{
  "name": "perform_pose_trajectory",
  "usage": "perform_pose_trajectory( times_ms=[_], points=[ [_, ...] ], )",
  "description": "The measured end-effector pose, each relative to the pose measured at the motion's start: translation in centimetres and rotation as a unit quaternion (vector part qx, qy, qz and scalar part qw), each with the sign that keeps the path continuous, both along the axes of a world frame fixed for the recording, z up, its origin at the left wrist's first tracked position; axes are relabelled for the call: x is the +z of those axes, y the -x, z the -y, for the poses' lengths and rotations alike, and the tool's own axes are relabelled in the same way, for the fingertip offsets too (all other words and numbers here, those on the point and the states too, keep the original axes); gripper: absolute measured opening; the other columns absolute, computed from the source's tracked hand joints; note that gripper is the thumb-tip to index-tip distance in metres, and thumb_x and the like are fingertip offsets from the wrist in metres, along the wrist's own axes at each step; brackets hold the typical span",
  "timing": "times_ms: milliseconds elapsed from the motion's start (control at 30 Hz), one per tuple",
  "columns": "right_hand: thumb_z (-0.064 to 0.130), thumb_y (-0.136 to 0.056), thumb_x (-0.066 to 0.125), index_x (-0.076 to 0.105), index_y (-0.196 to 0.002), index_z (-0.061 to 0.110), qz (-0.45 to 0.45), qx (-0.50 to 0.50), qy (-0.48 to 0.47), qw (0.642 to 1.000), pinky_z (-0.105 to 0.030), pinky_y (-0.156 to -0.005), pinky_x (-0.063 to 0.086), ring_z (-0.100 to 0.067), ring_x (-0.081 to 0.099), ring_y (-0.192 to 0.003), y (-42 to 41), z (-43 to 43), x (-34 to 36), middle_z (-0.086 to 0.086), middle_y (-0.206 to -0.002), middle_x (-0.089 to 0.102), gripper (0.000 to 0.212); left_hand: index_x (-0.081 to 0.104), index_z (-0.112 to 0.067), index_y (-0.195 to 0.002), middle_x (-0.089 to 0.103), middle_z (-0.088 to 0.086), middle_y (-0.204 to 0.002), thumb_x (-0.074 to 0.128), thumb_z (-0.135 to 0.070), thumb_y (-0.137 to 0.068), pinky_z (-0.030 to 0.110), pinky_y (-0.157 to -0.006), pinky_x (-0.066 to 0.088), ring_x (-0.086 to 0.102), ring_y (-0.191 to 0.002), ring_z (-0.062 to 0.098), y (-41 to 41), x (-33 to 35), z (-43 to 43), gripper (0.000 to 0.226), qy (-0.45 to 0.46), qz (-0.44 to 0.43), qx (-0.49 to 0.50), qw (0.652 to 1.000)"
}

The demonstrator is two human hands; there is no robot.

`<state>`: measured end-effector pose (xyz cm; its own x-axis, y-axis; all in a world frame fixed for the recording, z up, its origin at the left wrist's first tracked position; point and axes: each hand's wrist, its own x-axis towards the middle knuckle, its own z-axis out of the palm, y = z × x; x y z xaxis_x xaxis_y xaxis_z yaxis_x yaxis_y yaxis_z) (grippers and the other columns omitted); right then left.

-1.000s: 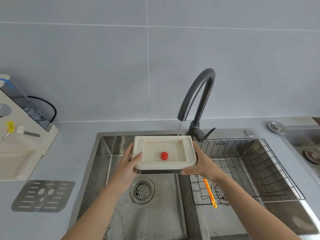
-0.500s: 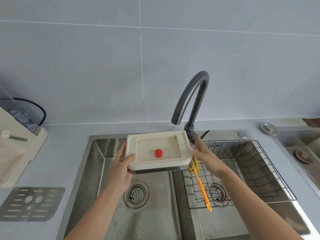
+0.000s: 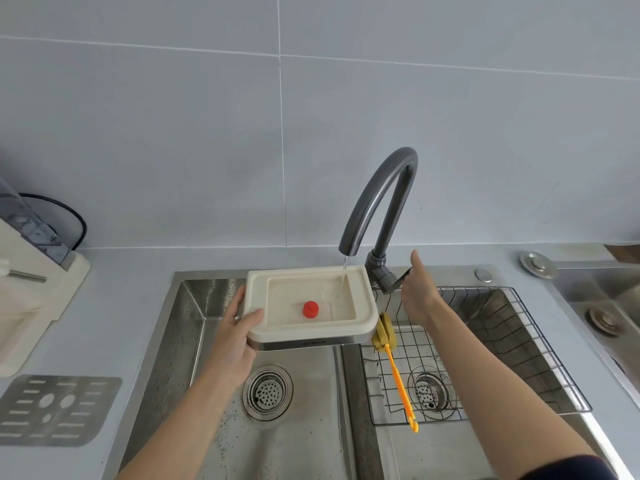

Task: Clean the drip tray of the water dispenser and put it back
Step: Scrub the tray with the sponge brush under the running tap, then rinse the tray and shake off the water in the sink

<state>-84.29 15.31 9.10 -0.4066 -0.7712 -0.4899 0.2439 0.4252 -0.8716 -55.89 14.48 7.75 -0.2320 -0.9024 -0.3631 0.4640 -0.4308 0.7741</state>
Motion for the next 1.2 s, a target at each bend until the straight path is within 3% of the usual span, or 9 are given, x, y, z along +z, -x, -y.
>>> perform_pose_trajectory(
  times_ms=[267,467,633,700,800,900,967,1067,1200],
  points=[
    [0.061,-0.090,0.022,0.001,-0.147,0.018,-0.001,-0.011,-0.007,1.000,-0.046,-0.116,0.004,-0.026,0.005,-0.144,-0.3,1.4,0.6,-0.010,-0.157,0.002,0.073,0.044,-0.027,-0.131,0.062,0.001,-0.107,0.048,0.006,-0.081,0.027,-0.056,0.058,0.059,-0.095,0.020,-0.1,0.0,0.0,0.060,-0.002,0.006,0.001,1.000],
    [0.068,-0.086,0.018,-0.006,-0.146,0.017,-0.029,0.065,-0.031,0.997,-0.045,-0.116,0.001,-0.022,-0.005,-0.144,0.7,0.6,1.2,-0.007,-0.157,-0.008,0.082,0.050,-0.029,-0.125,0.064,-0.001,-0.103,0.049,0.006,-0.081,0.026,-0.053,0.057,0.061,-0.091,0.018,0.1,0.0,-0.2,0.056,-0.003,0.011,0.000,1.000],
    [0.063,-0.081,0.037,-0.016,-0.144,0.024,-0.097,0.150,-0.004,0.984,-0.050,-0.114,0.004,-0.023,0.004,-0.143,-1.6,-2.0,2.4,-0.003,-0.157,-0.005,0.091,0.047,-0.029,-0.128,0.062,0.000,-0.105,0.050,0.006,-0.081,0.025,-0.053,0.056,0.059,-0.093,0.019,-0.1,0.1,-0.3,0.058,-0.003,0.009,-0.009,1.000],
    [0.057,-0.075,0.052,-0.010,-0.145,0.026,-0.105,0.202,0.057,0.972,-0.041,-0.113,0.012,-0.010,0.018,-0.132,-3.1,-3.5,3.0,0.006,-0.153,0.013,0.098,0.047,-0.029,-0.127,0.063,-0.001,-0.104,0.049,0.006,-0.081,0.025,-0.054,0.056,0.060,-0.093,0.018,-0.3,0.1,-0.5,0.058,-0.001,0.012,-0.010,1.000],
    [0.044,-0.070,0.070,-0.010,-0.146,0.027,-0.117,0.275,0.094,0.950,-0.022,-0.107,0.023,0.007,0.022,-0.126,-4.9,-5.7,2.6,0.017,-0.148,0.017,0.111,0.047,-0.029,-0.127,0.064,-0.001,-0.104,0.049,0.006,-0.082,0.025,-0.053,0.056,0.061,-0.091,0.018,-0.7,-0.1,-0.7,0.057,0.004,0.010,-0.014,1.000],
    [0.026,-0.068,0.076,0.007,-0.134,0.043,-0.115,0.331,0.148,0.925,0.001,-0.082,0.040,0.031,0.040,-0.101,-6.2,-7.2,2.3,0.028,-0.125,0.029,0.096,0.045,-0.029,-0.130,0.064,-0.001,-0.104,0.048,0.006,-0.082,0.024,-0.053,0.056,0.062,-0.089,0.016,-1.2,-0.4,-1.1,0.059,0.007,0.010,-0.020,1.000],
    [0.021,-0.063,0.075,0.020,-0.124,0.044,-0.123,0.347,0.168,0.914,-0.008,-0.081,0.047,0.017,0.046,-0.109,-7.2,-7.7,2.3,0.014,-0.124,0.037,0.086,0.043,-0.028,-0.133,0.064,-0.002,-0.105,0.047,0.005,-0.083,0.024,-0.054,0.056,0.064,-0.086,0.013,-1.7,-0.6,-1.4,0.060,0.004,0.013,-0.023,1.000],
    [0.014,-0.056,0.083,0.018,-0.136,0.027,-0.169,0.332,0.190,0.908,-0.028,-0.098,0.046,-0.014,0.040,-0.123,-7.9,-8.1,1.2,-0.008,-0.129,0.035,0.103,0.042,-0.030,-0.133,0.064,-0.001,-0.107,0.047,0.003,-0.084,0.028,-0.055,0.057,0.064,-0.088,0.016,-2.5,-1.0,-2.0,0.059,0.005,0.021,-0.032,0.999],
    [0.014,-0.054,0.083,0.018,-0.127,0.045,-0.259,0.312,0.175,0.897,-0.001,-0.089,0.035,0.008,0.037,-0.112,-8.7,-8.6,-0.2,0.007,-0.121,0.039,0.103,0.042,-0.031,-0.133,0.065,-0.002,-0.107,0.047,0.002,-0.084,0.028,-0.055,0.057,0.069,-0.083,0.011,-3.3,-1.4,-2.8,0.059,0.017,0.030,-0.054,0.998]
  ],
)
